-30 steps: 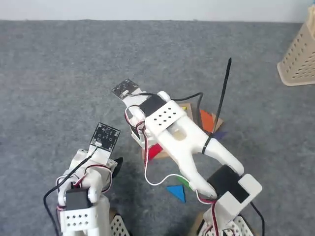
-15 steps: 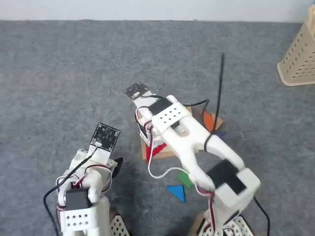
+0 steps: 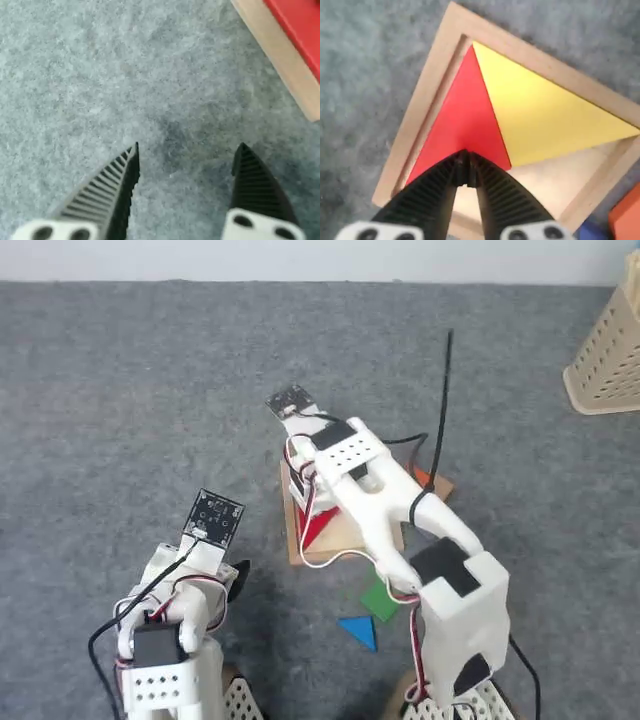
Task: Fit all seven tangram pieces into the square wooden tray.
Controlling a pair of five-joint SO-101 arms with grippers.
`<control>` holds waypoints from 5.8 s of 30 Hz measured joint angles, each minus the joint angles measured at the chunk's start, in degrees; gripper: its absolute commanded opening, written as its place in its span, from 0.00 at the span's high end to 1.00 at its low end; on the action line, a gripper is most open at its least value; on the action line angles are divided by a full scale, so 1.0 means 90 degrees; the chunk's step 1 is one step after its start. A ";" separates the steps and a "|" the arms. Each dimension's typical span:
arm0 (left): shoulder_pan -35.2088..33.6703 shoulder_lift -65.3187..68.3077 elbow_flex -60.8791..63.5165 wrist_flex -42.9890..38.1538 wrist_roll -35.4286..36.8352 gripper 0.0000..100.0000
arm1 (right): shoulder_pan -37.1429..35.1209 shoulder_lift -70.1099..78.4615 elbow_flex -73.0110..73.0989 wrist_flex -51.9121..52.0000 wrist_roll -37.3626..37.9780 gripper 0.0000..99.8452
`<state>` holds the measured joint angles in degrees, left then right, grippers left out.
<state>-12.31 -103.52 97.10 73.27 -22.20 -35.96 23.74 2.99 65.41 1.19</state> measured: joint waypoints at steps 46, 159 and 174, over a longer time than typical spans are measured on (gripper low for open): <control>0.0000 0.0000 0.0000 0.0000 0.0000 0.72 | 0.2716 -0.2872 0.2129 0.0186 0.1563 0.83; 0.0000 0.0000 0.0000 0.0000 0.0000 0.72 | 0.0459 -0.3487 0.2960 -0.1319 0.2794 0.99; 0.0000 0.0000 0.0000 0.0000 0.0000 0.72 | 0.0205 -0.3614 0.3282 -0.1377 0.4904 0.99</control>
<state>-12.31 -103.52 97.10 73.27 -22.20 -34.11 -8.79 32.53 53.01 45.32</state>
